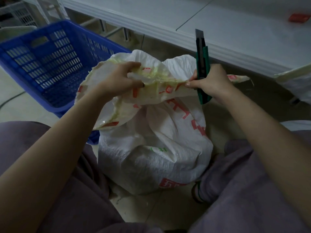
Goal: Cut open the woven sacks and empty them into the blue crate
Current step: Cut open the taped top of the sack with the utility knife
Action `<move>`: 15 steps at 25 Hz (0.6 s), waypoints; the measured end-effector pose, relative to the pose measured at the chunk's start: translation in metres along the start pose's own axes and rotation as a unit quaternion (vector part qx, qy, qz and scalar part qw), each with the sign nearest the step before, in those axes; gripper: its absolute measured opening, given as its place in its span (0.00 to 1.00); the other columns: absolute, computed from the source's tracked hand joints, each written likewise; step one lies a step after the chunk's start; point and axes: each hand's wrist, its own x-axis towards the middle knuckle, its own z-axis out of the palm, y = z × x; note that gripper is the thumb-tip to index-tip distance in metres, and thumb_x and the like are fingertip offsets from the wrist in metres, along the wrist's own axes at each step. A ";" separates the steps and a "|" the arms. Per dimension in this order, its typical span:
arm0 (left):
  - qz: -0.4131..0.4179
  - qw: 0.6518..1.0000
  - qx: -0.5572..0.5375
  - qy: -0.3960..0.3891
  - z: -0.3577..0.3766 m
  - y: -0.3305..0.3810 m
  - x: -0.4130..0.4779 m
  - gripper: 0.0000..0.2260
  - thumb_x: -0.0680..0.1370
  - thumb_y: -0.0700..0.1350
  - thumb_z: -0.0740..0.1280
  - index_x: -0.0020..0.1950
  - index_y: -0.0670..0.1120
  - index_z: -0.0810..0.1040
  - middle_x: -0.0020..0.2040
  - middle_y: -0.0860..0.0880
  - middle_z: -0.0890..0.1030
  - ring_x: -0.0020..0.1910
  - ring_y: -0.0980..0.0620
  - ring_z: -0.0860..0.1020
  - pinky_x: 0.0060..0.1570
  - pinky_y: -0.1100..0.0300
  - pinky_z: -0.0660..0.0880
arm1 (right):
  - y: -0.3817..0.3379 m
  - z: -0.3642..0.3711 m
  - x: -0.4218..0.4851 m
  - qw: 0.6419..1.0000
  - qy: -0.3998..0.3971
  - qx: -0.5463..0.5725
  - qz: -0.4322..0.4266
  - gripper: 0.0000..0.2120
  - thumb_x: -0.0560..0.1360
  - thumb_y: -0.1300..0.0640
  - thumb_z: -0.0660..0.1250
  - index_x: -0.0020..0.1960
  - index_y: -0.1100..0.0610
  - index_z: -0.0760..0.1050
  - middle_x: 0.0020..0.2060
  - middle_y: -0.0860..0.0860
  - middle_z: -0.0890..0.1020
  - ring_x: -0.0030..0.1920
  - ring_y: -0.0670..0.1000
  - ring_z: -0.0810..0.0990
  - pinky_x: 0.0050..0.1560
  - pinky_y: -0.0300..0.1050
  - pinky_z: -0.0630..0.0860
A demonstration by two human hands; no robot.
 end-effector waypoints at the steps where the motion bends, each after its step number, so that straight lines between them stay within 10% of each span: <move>1: 0.013 0.999 0.047 -0.005 0.005 -0.002 0.001 0.29 0.74 0.44 0.69 0.73 0.52 0.63 0.66 0.50 0.67 0.60 0.50 0.72 0.52 0.58 0.72 | 0.003 -0.003 -0.002 1.000 -0.022 -0.016 -0.001 0.10 0.66 0.62 0.77 0.35 0.54 0.76 0.43 0.53 0.83 0.47 0.53 0.82 0.56 0.55 0.78; 7: 0.062 0.983 0.168 -0.031 0.030 -0.006 0.006 0.33 0.73 0.46 0.71 0.74 0.50 0.60 0.71 0.47 0.65 0.66 0.48 0.68 0.63 0.54 0.68 | 0.009 -0.021 -0.027 0.978 -0.125 -0.168 0.002 0.11 0.73 0.53 0.71 0.49 0.57 0.72 0.38 0.53 0.81 0.28 0.44 0.81 0.26 0.37 0.77; 15: 0.087 0.974 0.206 -0.026 0.039 -0.006 0.006 0.29 0.75 0.44 0.68 0.74 0.48 0.62 0.69 0.45 0.68 0.66 0.46 0.69 0.63 0.56 0.66 | 0.008 -0.010 -0.027 0.914 -0.191 -0.335 -0.125 0.12 0.80 0.47 0.60 0.52 0.56 0.73 0.35 0.48 0.75 0.31 0.46 0.75 0.31 0.44 0.72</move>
